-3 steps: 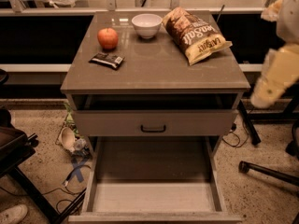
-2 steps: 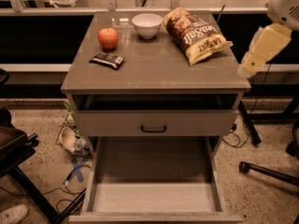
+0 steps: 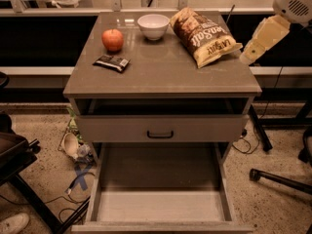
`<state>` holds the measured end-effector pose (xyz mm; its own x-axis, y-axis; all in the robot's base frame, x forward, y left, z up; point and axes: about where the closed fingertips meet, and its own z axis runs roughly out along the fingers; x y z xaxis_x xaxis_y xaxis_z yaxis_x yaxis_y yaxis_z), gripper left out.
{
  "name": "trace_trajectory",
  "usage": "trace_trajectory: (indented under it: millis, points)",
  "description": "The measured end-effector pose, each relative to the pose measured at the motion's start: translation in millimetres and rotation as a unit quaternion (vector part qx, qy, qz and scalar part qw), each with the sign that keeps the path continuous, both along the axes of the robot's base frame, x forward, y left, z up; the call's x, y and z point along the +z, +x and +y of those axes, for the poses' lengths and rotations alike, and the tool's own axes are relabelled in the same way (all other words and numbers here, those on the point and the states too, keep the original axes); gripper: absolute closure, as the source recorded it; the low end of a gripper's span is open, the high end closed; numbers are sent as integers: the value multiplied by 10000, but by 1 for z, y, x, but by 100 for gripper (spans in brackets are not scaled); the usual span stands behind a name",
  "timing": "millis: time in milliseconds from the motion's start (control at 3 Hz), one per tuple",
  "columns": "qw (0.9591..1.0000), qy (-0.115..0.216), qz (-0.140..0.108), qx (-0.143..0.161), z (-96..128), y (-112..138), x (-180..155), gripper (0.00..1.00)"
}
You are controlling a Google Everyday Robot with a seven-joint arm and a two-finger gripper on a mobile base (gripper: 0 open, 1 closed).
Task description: Place brown chip bag into middle drawer
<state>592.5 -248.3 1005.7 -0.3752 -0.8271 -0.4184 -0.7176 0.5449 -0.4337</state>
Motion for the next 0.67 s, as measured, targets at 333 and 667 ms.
trace_trajectory:
  millis: [333, 667]
  points:
    - [9998, 37, -81, -197, -2, 14, -2, 0]
    - [9973, 374, -278, -564, -10, 61, -8, 0]
